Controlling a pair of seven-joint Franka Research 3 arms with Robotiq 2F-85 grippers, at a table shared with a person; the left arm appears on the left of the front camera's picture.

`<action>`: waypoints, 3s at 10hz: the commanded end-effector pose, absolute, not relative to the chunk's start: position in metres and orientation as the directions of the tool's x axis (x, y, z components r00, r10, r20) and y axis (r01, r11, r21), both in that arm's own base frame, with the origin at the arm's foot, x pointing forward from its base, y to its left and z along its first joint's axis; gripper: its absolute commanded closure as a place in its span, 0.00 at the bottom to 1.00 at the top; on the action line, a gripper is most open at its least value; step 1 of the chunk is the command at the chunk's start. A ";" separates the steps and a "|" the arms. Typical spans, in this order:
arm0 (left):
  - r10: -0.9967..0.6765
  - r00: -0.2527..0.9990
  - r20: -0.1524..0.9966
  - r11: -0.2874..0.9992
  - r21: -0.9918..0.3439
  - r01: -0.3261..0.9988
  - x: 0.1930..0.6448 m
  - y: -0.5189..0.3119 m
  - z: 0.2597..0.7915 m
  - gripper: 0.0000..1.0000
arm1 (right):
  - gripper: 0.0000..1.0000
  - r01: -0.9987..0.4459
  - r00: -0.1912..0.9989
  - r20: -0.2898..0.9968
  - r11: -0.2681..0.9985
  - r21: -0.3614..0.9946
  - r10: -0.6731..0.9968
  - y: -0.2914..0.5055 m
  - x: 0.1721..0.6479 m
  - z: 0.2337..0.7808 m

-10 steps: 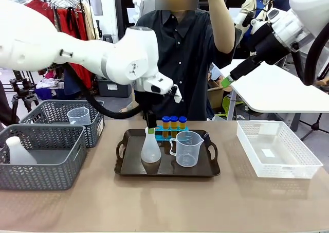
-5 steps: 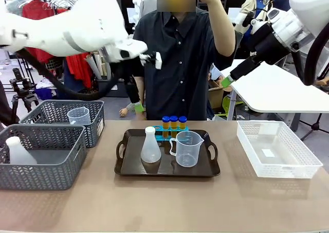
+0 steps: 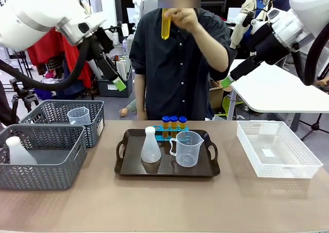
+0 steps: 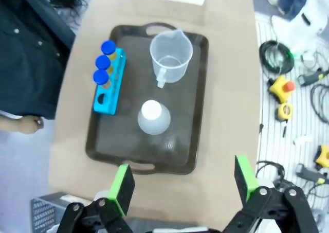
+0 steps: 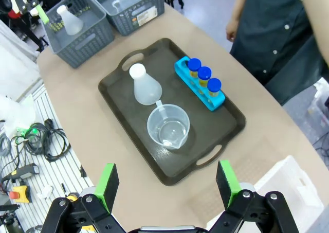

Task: Prepare the laboratory tools.
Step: Pick up one Small flask and place it on the Handle tray.

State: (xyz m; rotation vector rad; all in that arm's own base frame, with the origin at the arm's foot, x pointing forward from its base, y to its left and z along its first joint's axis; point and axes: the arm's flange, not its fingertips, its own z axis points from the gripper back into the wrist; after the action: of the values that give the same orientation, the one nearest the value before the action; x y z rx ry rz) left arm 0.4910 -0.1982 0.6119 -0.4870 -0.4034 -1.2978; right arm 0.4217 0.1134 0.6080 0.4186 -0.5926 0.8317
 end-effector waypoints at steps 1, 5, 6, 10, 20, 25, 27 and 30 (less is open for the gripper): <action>-0.768 0.233 0.596 0.216 -0.100 0.971 0.480 -0.188 0.612 0.00 | 0.00 -0.780 0.539 0.638 0.611 0.133 0.550 0.113 0.421 0.609; -0.727 0.242 0.642 0.275 -0.051 0.960 0.472 -0.174 0.626 0.00 | 0.00 -0.780 0.539 0.638 0.611 0.133 0.550 0.113 0.421 0.609; -0.729 0.241 0.640 0.285 -0.035 0.958 0.471 -0.171 0.628 0.00 | 0.00 -0.780 0.539 0.638 0.611 0.133 0.550 0.113 0.421 0.609; -0.727 0.239 0.644 0.301 -0.014 0.954 0.464 -0.167 0.633 0.00 | 0.00 -0.780 0.539 0.638 0.611 0.133 0.550 0.113 0.421 0.609; -0.736 0.249 0.629 0.305 -0.020 0.952 0.468 -0.170 0.636 0.00 | 0.00 -0.780 0.539 0.638 0.611 0.133 0.550 0.113 0.421 0.609; -0.736 0.249 0.629 0.305 -0.020 0.952 0.468 -0.170 0.636 0.00 | 0.00 -0.780 0.539 0.638 0.611 0.133 0.550 0.113 0.421 0.609; -0.736 0.249 0.629 0.305 -0.020 0.952 0.468 -0.170 0.636 0.00 | 0.00 -0.780 0.539 0.638 0.611 0.133 0.550 0.113 0.421 0.609; -0.736 0.249 0.629 0.305 -0.020 0.952 0.468 -0.170 0.636 0.00 | 0.00 -0.780 0.539 0.638 0.611 0.133 0.550 0.113 0.421 0.609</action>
State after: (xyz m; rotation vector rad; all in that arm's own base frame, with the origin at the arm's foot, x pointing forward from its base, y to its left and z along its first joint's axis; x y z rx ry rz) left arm 0.4687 -0.1728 0.6353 -0.4363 -0.5733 -1.2068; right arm 0.4217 0.1134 0.6080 0.4186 -0.5926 0.8317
